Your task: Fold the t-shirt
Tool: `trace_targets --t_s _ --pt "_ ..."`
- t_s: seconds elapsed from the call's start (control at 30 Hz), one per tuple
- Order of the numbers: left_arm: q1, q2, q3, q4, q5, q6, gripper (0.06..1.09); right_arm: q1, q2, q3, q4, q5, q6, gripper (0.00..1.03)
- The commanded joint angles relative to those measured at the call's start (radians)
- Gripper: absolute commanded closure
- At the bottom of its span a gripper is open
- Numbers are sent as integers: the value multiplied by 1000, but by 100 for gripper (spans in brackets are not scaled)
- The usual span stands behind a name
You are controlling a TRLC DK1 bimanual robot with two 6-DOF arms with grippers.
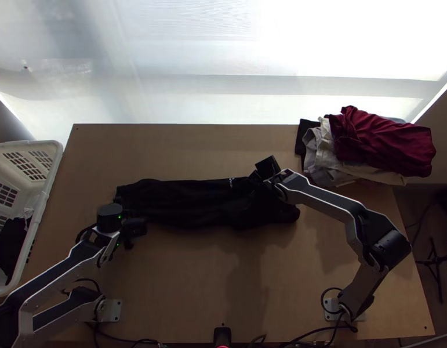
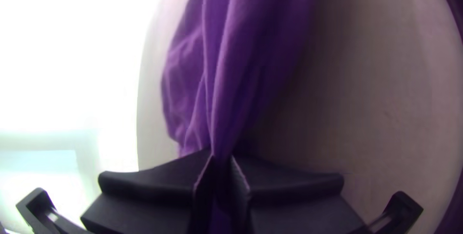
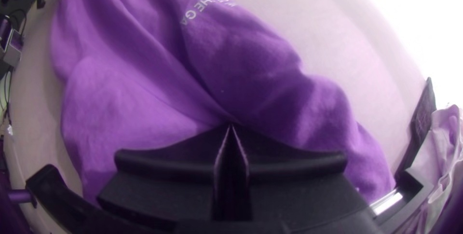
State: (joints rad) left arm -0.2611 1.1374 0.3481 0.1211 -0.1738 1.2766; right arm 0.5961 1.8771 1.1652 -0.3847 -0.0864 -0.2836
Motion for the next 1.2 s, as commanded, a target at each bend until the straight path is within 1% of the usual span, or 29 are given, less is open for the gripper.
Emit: trace_targets --t_s 0.0,0.1,0.2,0.27,0.43,0.57,0.93,1.17 --pt "-12 -77 124 -31 8 73 94 13 -70 -7 -66 -7 -3 100" --pt "-93 -93 184 -95 7 87 94 7 -154 4 -115 -9 -6 100" --pt "-188 -91 207 -92 8 129 94 -19 -245 10 -169 -9 -12 100" --pt "-259 -68 219 -72 7 162 94 -51 -320 7 -200 -9 -12 100" --pt "-379 39 328 -69 -6 171 94 -167 -490 11 -244 -9 -15 100" --pt "-445 148 437 -64 -6 208 94 -259 -555 -21 -296 -12 -19 100" --pt "-604 429 735 -67 -10 285 94 -415 -716 -87 -379 -29 -8 100" --pt "-693 598 921 -89 -30 299 94 -515 -793 -108 -427 -47 0 100"
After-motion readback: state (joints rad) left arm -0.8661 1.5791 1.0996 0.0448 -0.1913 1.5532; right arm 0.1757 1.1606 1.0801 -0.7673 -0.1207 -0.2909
